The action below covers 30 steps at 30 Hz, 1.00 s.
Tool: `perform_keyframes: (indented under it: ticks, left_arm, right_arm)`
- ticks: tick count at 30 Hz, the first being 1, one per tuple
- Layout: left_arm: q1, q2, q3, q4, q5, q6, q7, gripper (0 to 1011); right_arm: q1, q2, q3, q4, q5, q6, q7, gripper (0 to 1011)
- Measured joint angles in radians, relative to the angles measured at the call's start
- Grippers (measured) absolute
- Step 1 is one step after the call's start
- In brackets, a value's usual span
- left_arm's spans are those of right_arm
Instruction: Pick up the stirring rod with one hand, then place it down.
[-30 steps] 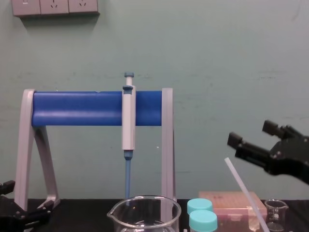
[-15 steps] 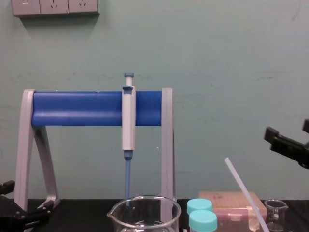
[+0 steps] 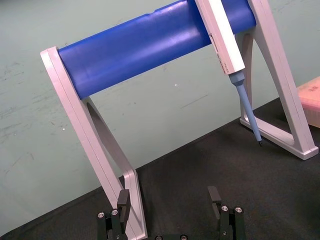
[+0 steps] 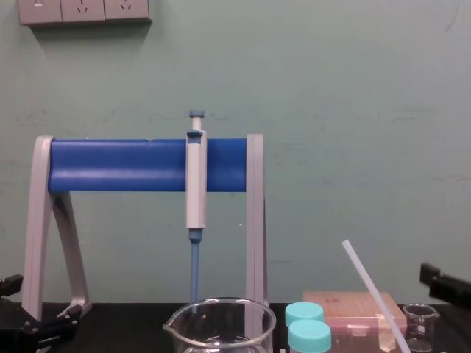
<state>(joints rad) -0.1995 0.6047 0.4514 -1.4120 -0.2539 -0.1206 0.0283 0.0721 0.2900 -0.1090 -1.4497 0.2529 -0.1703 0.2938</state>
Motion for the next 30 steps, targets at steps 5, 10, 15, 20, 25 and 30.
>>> perform_keyframes:
  ticks: [5,10,15,20,25,30]
  left_arm:
    - [0.000,0.000,0.000,0.000,0.000,0.000,0.000,1000]
    - [0.000,0.000,0.000,0.000,0.000,0.000,0.000,1000]
    - [0.000,0.000,0.000,0.000,0.000,0.000,0.000,1000]
    - [0.000,0.000,0.000,0.000,0.000,0.000,0.000,1000]
    - [0.000,0.000,0.000,0.000,0.000,0.000,0.000,1000]
    - [0.000,0.000,0.000,0.000,0.000,0.000,0.000,1001]
  right_arm:
    - [0.004,0.001,-0.004,0.007,-0.007,0.018,-0.002,1003]
    - [0.004,0.001,-0.004,0.007,-0.006,0.018,-0.002,1003]
    - [0.004,0.001,-0.004,0.007,-0.006,0.017,-0.002,1003]
    - [0.004,0.001,-0.004,0.007,-0.006,0.016,-0.002,1003]
    - [0.004,0.001,-0.004,0.007,-0.006,0.015,-0.002,1003]
    - [0.004,0.001,-0.004,0.006,-0.005,0.015,-0.002,1003]
